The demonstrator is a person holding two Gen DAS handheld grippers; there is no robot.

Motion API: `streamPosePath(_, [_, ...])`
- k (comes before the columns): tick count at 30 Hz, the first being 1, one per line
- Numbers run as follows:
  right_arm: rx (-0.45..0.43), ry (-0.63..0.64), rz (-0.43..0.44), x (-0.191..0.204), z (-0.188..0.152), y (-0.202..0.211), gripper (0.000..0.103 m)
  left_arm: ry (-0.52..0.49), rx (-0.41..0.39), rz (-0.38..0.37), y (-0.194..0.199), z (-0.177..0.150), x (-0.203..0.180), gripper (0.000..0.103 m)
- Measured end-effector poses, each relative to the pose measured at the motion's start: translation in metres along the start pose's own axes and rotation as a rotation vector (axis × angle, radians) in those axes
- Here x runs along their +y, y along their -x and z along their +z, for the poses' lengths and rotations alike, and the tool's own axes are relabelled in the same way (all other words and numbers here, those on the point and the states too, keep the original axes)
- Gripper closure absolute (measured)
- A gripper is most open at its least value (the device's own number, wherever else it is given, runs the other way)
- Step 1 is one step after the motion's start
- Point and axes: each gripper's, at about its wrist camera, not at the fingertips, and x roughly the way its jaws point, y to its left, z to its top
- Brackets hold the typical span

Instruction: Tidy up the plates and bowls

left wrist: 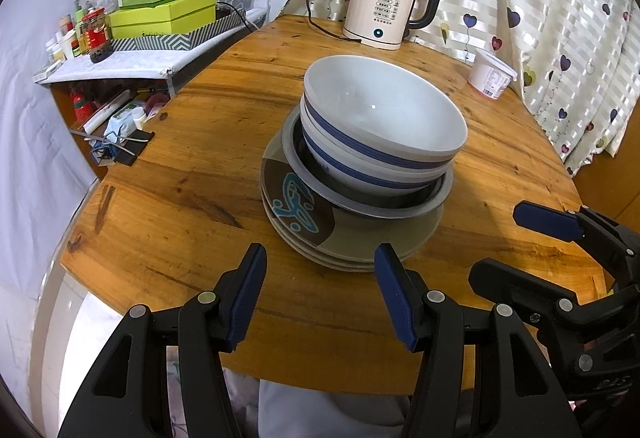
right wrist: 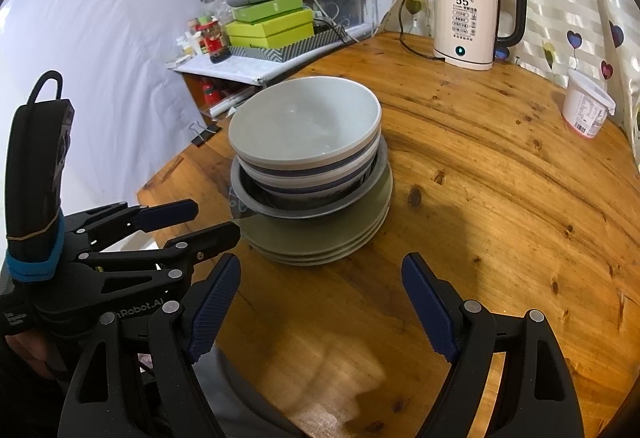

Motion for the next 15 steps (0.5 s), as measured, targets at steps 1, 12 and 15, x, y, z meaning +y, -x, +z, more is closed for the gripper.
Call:
streamPosePath(1, [-0.001,0.0,-0.001,0.0003,-0.0003,0.001,0.019,0.0,0.001,0.0,0.0,-0.0001,0.0,0.046])
streamPosePath(12, [-0.002,-0.001,0.0,0.0011,-0.001,0.0024,0.019,0.003,0.003,0.008,0.0019,-0.0007,0.0008,0.046])
streamPosePath(15, [-0.002,0.0,-0.001,0.001,-0.001,0.0023,0.019,0.002,0.005,0.009,0.0018,-0.0006,0.0001,0.046])
